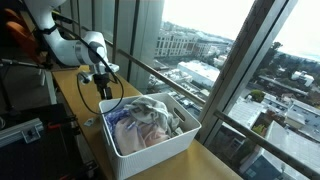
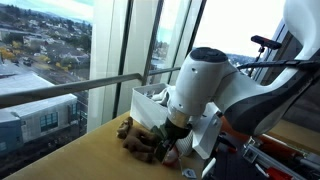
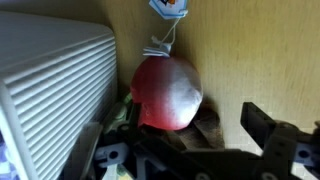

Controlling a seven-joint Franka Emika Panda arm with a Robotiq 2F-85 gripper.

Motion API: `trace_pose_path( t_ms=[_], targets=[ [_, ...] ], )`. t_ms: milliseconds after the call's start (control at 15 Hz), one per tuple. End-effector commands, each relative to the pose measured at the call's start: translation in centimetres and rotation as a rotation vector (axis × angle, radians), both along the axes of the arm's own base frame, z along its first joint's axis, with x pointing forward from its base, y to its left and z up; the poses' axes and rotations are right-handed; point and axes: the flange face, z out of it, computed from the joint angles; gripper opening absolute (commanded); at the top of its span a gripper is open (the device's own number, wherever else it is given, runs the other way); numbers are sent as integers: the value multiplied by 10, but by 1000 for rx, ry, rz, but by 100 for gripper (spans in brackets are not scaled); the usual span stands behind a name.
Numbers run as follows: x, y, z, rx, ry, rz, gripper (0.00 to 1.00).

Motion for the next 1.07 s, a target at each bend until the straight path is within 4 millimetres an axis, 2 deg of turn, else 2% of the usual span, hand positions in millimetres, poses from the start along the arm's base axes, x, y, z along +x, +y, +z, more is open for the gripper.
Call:
trace_pose_path(
  t_ms=[0,333,400,467,600,867,1000],
  targets=[
    [13,-2,-22,-33,-13,6,100],
    [24,-12,-57,-70,20,-9,99],
    [25,-13,-60,-70,26,-14,74],
    [27,-13,-63,-70,29,-15,74],
    [29,-10,-63,-67,29,-13,63],
    [26,8,-37,-46,1,8,31],
    [21,20,-4,-21,-31,28,19]
  ],
)
